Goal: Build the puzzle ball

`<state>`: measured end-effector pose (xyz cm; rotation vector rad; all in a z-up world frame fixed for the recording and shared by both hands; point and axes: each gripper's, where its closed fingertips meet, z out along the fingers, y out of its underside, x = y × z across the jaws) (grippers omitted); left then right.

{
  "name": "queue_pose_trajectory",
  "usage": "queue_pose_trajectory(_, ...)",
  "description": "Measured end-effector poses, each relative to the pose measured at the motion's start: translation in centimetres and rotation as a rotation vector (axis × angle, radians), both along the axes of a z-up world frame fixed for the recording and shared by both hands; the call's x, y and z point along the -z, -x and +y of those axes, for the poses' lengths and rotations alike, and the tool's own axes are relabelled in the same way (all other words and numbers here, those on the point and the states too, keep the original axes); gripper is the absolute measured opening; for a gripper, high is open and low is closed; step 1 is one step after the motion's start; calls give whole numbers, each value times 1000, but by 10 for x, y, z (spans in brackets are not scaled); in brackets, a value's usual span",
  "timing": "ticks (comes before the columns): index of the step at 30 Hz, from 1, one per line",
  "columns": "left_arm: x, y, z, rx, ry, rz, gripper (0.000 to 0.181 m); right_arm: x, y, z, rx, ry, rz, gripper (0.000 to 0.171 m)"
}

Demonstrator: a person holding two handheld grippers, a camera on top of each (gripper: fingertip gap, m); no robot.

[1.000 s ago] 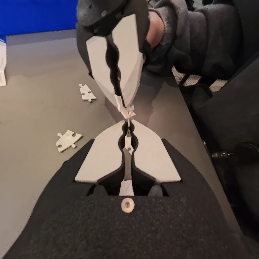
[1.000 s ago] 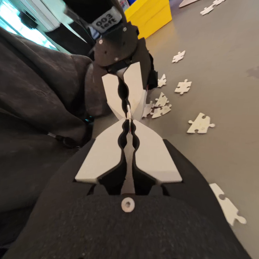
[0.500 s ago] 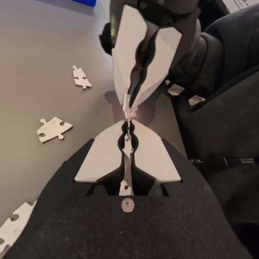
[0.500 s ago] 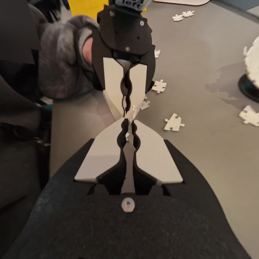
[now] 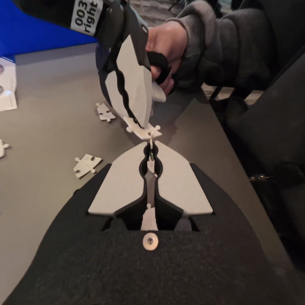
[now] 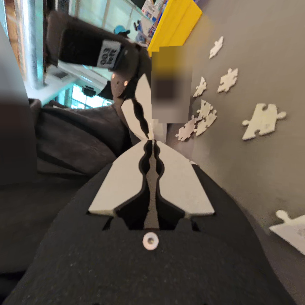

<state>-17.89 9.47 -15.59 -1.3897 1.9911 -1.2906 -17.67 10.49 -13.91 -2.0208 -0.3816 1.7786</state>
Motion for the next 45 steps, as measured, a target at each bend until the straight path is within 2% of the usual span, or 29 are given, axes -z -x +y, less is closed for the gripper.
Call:
queue_pose_trajectory(5, -13, -2, -1, -6, -8, -80, 2, -15, 2, -3, 25, 106, 170, 3)
queue_pose_trajectory(12, -37, -9, 26, -188, -75, -229, 2, -32, -19, 18, 329, 211, 431, 3)
queue_pose_trajectory(14, -38, -9, 27, -192, -51, -227, 2, -29, -22, 18, 353, 145, 341, 3)
queue_pose_trajectory(16, -29, -10, 26, -175, 14, -171, 2, -33, -24, 16, 337, -15, 180, 2)
queue_pose_trajectory(19, -13, -9, 13, -92, 248, -22, 2, -22, -28, 12, 272, -276, -257, 3)
queue_pose_trajectory(22, -6, -3, 1, -13, 381, 81, 2, -12, -25, 2, 149, -406, -509, 3)
queue_pose_trajectory(25, 4, -2, -3, -14, 365, 163, 2, -9, -10, -5, 86, -370, -485, 3)
queue_pose_trajectory(29, 21, 1, -4, -40, 345, 298, 3, 16, -1, -7, 38, -331, -567, 3)
queue_pose_trajectory(33, 46, 7, -7, -10, 327, 541, 2, 33, -12, 3, 69, -295, -617, 3)
queue_pose_trajectory(38, 57, -2, -6, 1, 420, 783, 3, 47, -26, 9, 138, -212, -620, 3)
queue_pose_trajectory(42, 60, -8, -1, -14, 458, 848, 4, 62, -30, 6, 185, -71, -545, 3)
queue_pose_trajectory(45, 60, -12, 2, -32, 488, 863, 4, 67, -30, 2, 181, -55, -533, 3)
